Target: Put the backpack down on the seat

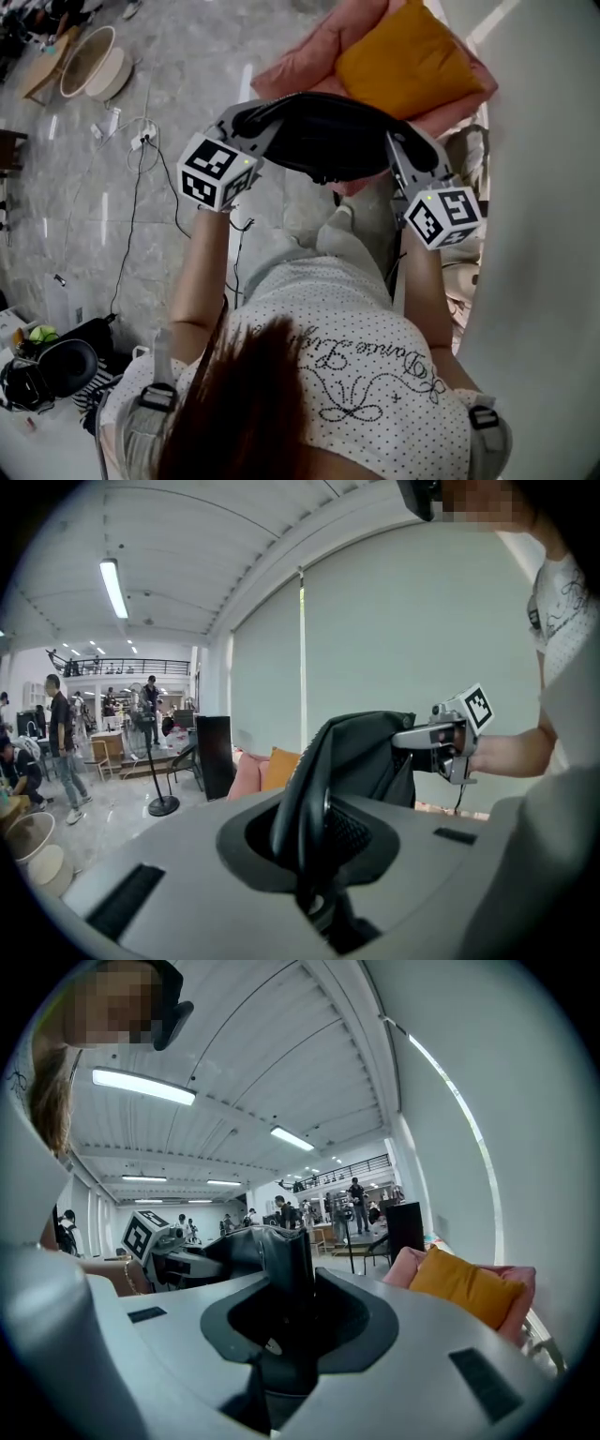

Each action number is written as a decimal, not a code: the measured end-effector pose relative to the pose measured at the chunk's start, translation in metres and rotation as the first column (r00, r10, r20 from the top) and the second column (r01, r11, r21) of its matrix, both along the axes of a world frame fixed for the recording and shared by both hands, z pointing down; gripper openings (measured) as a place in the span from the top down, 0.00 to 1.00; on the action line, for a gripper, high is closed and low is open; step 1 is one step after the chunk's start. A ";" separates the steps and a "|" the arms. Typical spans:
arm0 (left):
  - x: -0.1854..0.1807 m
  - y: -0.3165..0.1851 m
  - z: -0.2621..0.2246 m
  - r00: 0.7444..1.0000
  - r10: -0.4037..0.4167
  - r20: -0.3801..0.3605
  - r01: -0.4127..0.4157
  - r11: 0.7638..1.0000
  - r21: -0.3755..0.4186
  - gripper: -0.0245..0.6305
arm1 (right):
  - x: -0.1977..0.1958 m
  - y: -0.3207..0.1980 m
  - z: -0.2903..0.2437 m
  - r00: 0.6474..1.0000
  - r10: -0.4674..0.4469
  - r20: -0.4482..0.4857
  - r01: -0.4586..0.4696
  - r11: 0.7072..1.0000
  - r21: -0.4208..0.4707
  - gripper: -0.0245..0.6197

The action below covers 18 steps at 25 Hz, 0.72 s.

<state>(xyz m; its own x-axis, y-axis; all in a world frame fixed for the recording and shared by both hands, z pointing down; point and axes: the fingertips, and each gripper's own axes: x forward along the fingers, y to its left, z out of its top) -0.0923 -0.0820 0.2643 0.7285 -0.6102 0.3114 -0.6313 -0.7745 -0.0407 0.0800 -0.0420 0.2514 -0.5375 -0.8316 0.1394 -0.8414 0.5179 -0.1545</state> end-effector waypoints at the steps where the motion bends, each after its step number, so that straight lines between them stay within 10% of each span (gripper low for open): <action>1: 0.004 -0.015 0.007 1.000 -0.018 0.003 0.018 1.000 0.001 0.89 | 0.004 -0.016 0.008 1.000 -0.018 0.004 0.018 1.000 -0.003 0.80; 18: 0.060 -0.103 0.057 0.988 -0.155 0.017 0.156 0.984 -0.085 0.89 | 0.064 -0.135 0.053 0.990 -0.144 0.012 0.144 0.988 -0.063 0.80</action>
<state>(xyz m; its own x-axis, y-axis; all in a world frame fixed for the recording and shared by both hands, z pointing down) -0.0324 -0.1847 0.3209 0.6233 -0.6865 0.3745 -0.7442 -0.6678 0.0146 0.1439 -0.1771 0.3043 -0.6523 -0.7350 0.1850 -0.7574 0.6227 -0.1966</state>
